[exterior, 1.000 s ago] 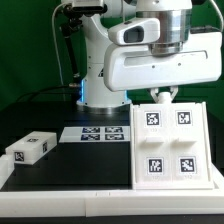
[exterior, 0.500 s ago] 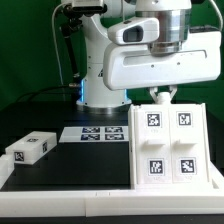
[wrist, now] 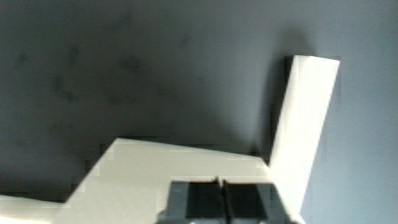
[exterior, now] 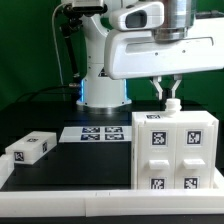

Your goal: Assemble cabinet

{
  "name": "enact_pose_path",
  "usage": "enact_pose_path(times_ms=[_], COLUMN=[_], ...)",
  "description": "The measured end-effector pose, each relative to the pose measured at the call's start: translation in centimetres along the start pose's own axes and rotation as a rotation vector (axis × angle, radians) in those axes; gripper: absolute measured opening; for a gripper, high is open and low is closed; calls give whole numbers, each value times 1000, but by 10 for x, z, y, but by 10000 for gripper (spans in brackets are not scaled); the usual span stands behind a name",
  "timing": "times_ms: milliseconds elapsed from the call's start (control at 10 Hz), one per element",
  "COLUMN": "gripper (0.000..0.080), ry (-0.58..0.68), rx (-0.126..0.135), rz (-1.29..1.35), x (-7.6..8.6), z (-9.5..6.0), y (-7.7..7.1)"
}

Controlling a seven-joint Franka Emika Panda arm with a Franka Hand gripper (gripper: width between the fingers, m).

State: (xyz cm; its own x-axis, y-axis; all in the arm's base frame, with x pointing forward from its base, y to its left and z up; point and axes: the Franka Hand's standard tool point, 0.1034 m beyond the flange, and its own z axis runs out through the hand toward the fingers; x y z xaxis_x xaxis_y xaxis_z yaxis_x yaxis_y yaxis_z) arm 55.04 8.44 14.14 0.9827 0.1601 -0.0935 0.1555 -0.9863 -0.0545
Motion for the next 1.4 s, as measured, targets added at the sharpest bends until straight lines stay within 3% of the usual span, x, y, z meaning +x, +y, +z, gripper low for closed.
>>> enact_pose_path(times_ms=[200, 400, 500, 700, 800, 900, 1000, 1200, 1400], gripper=[1, 254, 254, 573, 573, 736, 780, 796, 797], ry=[-3, -3, -3, -8, -35, -60, -53, -51, -29], rx=[-1, -1, -1, 0, 8, 4, -1, -10, -20], rz=[-3, -3, -3, 1, 37, 59, 71, 66, 56], x=[0, -1, -1, -3, -17, -35, -48, -77, -91], z=[2, 2, 2, 4, 15, 26, 33, 48, 57], y=[-4, -4, -4, -3, 7, 21, 34, 75, 110])
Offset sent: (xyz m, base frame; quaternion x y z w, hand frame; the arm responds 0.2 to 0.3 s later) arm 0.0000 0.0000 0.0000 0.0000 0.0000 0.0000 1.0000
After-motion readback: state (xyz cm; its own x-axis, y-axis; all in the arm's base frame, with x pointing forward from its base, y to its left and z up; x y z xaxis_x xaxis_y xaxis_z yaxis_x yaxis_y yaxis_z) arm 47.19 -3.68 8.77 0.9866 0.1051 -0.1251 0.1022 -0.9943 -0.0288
